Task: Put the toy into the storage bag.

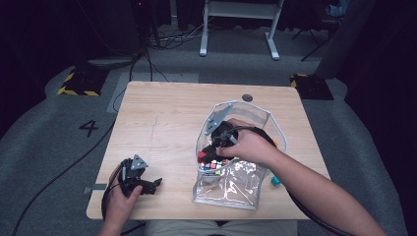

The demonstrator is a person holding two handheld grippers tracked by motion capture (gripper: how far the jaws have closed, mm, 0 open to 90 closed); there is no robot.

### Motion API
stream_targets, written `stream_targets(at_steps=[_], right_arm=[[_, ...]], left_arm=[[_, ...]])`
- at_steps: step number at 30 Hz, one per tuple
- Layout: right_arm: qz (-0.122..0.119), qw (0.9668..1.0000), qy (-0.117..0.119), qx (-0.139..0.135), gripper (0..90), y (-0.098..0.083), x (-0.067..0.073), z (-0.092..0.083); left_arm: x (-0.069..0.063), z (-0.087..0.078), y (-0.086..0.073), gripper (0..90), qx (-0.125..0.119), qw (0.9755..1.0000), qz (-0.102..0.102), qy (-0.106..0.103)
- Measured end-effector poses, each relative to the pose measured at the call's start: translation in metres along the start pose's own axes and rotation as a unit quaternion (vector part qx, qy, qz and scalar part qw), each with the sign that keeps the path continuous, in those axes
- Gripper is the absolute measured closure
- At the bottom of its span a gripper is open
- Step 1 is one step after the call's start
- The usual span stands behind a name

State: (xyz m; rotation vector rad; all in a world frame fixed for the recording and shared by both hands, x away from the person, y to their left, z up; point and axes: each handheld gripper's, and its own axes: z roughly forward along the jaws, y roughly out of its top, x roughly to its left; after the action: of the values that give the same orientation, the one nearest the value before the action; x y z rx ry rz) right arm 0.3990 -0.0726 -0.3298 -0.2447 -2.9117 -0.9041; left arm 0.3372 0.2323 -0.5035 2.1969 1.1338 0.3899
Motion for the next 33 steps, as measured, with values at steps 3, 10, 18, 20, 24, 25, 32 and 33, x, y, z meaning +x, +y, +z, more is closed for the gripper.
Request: stream_targets(at_steps=[3, 10, 18, 20, 24, 25, 32, 33], right_arm=[[-0.002, 0.9999, 0.008, 0.008, 68.8, -0.003, -0.001, 0.007], [0.002, 0.9992, 0.026, 0.030, 68.8, -0.010, -0.001, 0.022], [0.014, 0.9985, 0.043, 0.033, 68.8, -0.016, -0.005, 0.033], [0.014, 0.9981, 0.045, 0.039, 68.8, -0.017, -0.005, 0.035], [0.013, 0.9976, 0.051, 0.045, 68.7, -0.017, -0.006, 0.039], [0.012, 0.9975, 0.052, 0.047, 68.7, -0.017, -0.006, 0.039], [0.017, 0.9960, 0.056, 0.067, 68.7, -0.017, -0.008, 0.044], [0.017, 0.9958, 0.057, 0.069, 68.7, -0.016, -0.009, 0.045]], left_arm=[[0.000, 0.000, 0.000, 0.1, 0.000, 1.0000, 0.000, 0.000], [0.000, 0.000, 0.000, 0.0, 0.000, 1.0000, 0.000, 0.000], [0.000, 0.000, 0.000, 0.0, 0.000, 1.0000, 0.000, 0.000], [0.000, 0.000, 0.000, 0.0, 0.000, 1.0000, 0.000, 0.000], [0.000, 0.000, 0.000, 0.0, 0.000, 1.0000, 0.000, 0.000], [0.000, 0.000, 0.000, 0.0, 0.000, 1.0000, 0.000, 0.000], [0.000, 0.000, 0.000, 0.0, 0.000, 1.0000, 0.000, 0.000], [0.000, 0.000, 0.000, 0.1, 0.000, 1.0000, 0.000, 0.000]])
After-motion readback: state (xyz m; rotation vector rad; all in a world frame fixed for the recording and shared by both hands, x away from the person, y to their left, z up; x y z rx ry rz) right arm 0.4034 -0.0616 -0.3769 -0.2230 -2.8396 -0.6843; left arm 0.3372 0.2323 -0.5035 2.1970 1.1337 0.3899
